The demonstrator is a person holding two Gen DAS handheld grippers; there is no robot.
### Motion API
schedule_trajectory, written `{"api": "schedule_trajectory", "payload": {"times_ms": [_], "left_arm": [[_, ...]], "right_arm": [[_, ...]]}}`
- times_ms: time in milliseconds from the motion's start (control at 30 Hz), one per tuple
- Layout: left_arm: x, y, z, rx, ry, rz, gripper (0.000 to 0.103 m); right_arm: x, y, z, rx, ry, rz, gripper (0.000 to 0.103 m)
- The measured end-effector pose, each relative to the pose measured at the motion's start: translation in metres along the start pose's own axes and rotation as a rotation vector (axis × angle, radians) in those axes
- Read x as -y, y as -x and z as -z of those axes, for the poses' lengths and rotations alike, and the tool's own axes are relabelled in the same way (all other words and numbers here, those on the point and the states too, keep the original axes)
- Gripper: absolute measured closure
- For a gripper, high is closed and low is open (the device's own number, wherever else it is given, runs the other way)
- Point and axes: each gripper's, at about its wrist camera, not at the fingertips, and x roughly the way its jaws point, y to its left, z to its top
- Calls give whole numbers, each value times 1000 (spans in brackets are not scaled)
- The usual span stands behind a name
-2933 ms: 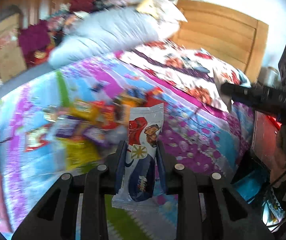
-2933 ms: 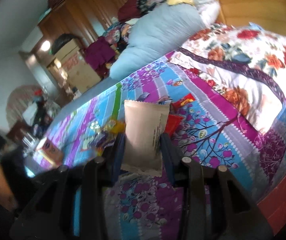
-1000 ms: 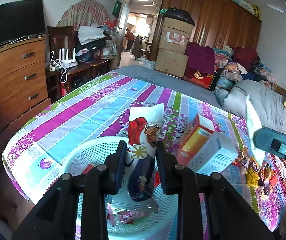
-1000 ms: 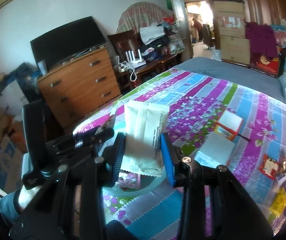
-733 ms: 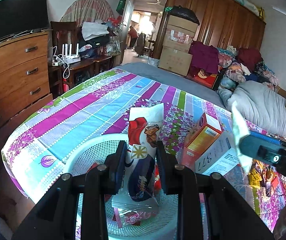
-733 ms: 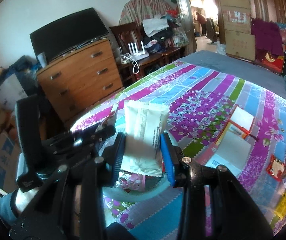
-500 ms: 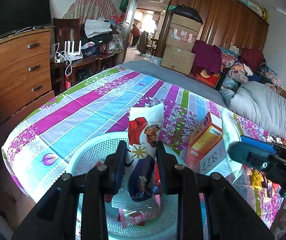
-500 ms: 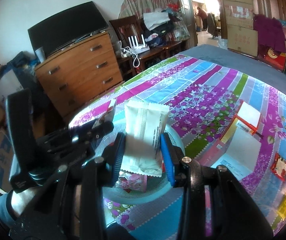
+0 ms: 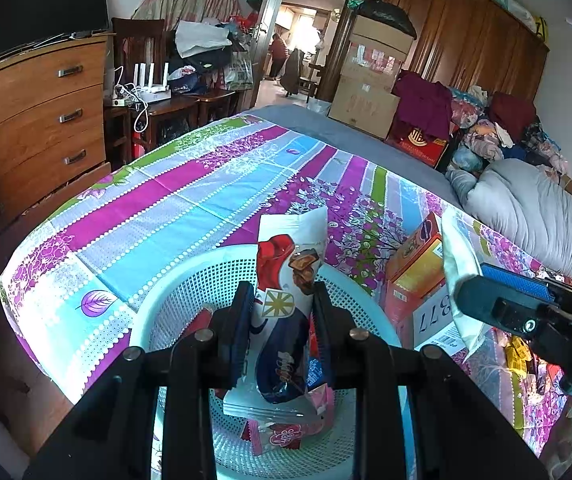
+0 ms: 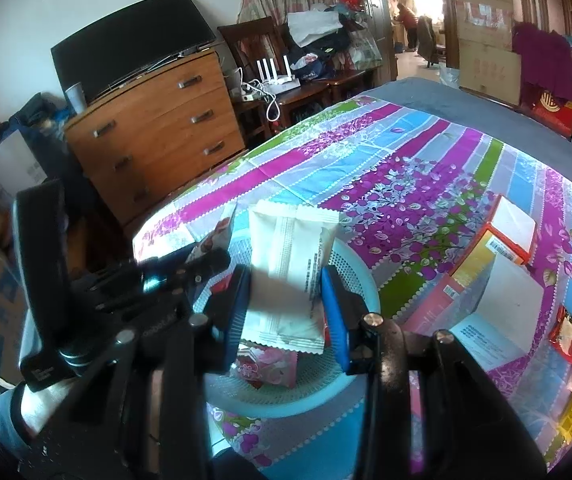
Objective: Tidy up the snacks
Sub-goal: 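Open left tool over the basket while right tool releases the beige packet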
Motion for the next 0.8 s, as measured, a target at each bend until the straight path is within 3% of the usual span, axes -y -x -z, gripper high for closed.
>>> {"api": "schedule_trajectory", "payload": {"times_ms": [400, 467, 567, 700, 733, 800], "left_arm": [[-2, -7, 4, -17, 15, -36, 72], [-4, -7, 5, -11, 19, -48, 54], [-6, -8, 6, -11, 24, -61, 51], [-8, -12, 8, -24, 32, -63, 38], [-8, -13, 8, -30, 36, -60, 30], [-8, -13, 9, -33, 42, -60, 28]], "right_arm": [[-6, -9, 1, -22, 14, 13, 64], [-5, -10, 1, -24, 13, 14, 59], [-5, -9, 2, -16, 12, 9, 45], [-6, -8, 2, -16, 12, 10, 45], [-6, -8, 2, -16, 11, 9, 44], [-6, -7, 2, -12, 13, 13, 40]]}}
